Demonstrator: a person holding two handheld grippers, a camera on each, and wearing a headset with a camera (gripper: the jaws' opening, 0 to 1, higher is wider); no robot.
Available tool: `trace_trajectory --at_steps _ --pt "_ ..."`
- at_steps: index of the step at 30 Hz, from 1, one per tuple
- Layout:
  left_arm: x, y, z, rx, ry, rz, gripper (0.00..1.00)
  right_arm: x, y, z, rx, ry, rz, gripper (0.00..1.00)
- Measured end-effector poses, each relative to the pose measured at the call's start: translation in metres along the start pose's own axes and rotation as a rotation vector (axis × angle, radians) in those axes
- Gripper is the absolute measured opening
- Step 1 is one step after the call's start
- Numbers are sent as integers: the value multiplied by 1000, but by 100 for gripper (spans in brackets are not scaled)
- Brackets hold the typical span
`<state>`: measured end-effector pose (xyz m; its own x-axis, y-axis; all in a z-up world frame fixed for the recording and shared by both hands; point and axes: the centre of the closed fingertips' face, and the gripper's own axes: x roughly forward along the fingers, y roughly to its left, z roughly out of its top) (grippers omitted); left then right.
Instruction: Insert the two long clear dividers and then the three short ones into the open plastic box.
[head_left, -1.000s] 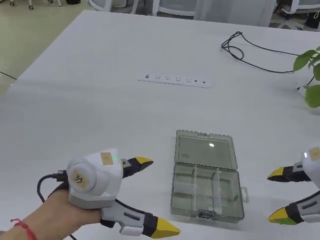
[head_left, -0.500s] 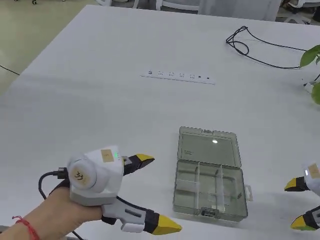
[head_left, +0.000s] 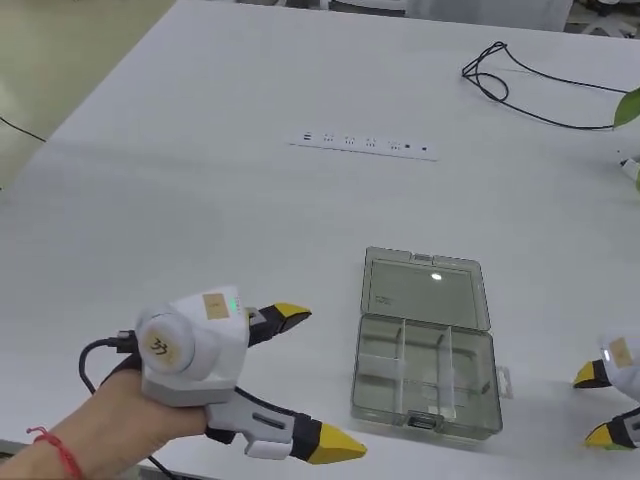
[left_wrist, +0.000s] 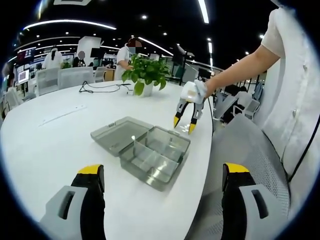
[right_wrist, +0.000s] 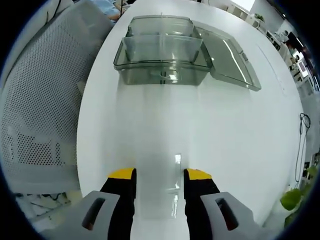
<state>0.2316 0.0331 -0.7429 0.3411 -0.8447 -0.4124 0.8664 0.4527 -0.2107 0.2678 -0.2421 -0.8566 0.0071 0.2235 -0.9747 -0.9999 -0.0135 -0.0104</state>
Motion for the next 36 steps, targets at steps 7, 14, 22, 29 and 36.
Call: trace_trajectory --at_steps 7,14,22,29,36 --pt "0 0 -2 -5 2 0 100 0 0 1 -4 2 -4 33" --pt "1 0 0 -4 -1 -1 100 0 -1 1 -4 3 -10 33" --pt "-1 2 1 -3 -8 5 100 -8 1 11 13 -32 -43 33" --pt "-2 4 3 -10 -9 12 100 -28 -1 34 25 -93 -96 33" --pt "0 7 15 -42 -34 22 96 -53 -3 66 18 -155 -157 33"
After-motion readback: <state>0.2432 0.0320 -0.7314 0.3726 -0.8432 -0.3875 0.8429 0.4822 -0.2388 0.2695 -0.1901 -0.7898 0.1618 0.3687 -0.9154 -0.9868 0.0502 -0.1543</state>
